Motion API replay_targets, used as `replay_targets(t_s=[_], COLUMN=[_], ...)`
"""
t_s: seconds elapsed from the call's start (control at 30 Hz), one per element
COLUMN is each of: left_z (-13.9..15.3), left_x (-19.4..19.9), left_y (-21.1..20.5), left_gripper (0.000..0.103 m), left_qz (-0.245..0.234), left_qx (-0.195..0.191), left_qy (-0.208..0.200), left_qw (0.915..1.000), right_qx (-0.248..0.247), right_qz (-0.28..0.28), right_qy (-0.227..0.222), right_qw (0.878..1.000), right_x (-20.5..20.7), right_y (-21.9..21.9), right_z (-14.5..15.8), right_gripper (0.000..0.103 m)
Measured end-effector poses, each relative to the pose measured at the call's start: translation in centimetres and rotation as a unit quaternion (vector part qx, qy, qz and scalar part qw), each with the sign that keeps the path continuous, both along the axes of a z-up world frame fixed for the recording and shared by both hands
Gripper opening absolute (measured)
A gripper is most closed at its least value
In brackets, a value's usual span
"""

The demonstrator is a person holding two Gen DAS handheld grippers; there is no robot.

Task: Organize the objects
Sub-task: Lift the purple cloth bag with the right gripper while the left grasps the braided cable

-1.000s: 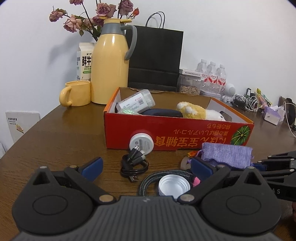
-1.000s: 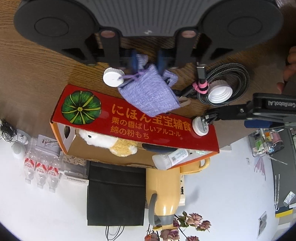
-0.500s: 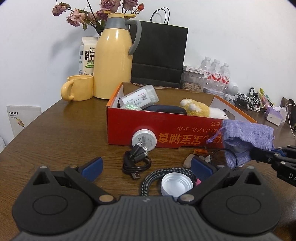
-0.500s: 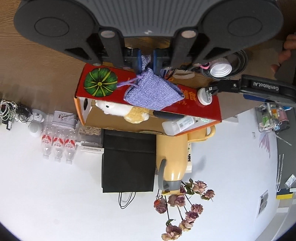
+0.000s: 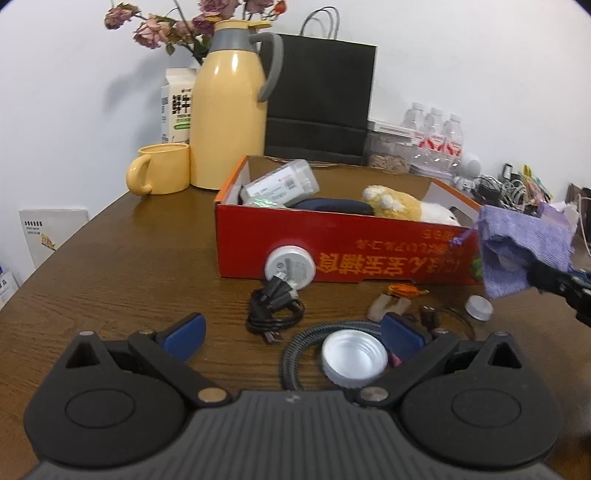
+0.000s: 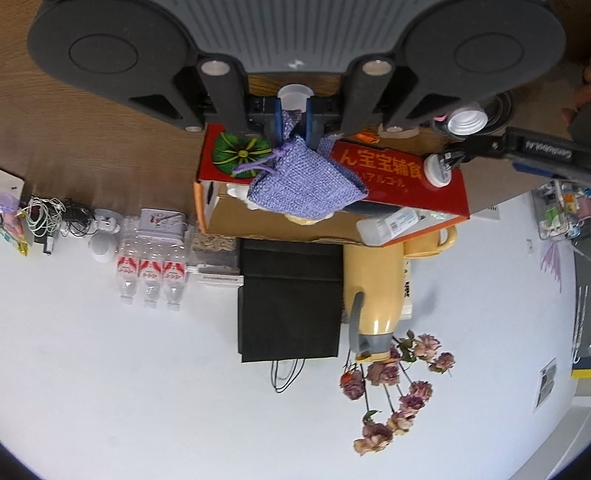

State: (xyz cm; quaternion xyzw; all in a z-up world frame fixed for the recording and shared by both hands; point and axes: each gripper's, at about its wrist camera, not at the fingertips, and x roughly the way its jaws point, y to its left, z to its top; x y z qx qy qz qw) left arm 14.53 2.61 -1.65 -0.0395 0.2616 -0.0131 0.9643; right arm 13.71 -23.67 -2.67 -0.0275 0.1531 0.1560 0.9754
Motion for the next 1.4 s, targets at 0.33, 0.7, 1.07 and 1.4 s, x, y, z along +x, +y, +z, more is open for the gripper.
replay_targets(t_s=[0.33, 0.7, 1.07, 1.4], left_z=[-0.1, -0.3, -1.1, -1.2], left_x=[0.4, 2.7, 2.4, 2.3], left_y=[-2.2, -4.5, -6.0, -5.9], left_gripper=[0.103, 0.103, 0.103, 0.103], left_qz=[-0.001, 0.058, 0.075, 0.085], left_qx=[-0.033, -0.027, 0.009, 0.016], left_qy=[0.066, 0.122, 0.106, 0.108], left_qw=[0.9972, 0.9905, 0.9915, 0.9903], right_qx=[0.006, 0.012, 0.015, 0.016], right_qz=[0.008, 0.026, 0.043, 0.047], right_qy=[-0.005, -0.013, -0.016, -0.017], right_qw=[1.000, 1.000, 0.999, 0.999], right_x=[-0.4, -0.7, -1.1, -1.3], right_y=[-0.3, -0.4, -0.3, -0.3], right_z=[0.0, 0.0, 0.0, 0.1], right_gripper=[0.011, 0.011, 0.011, 0.011])
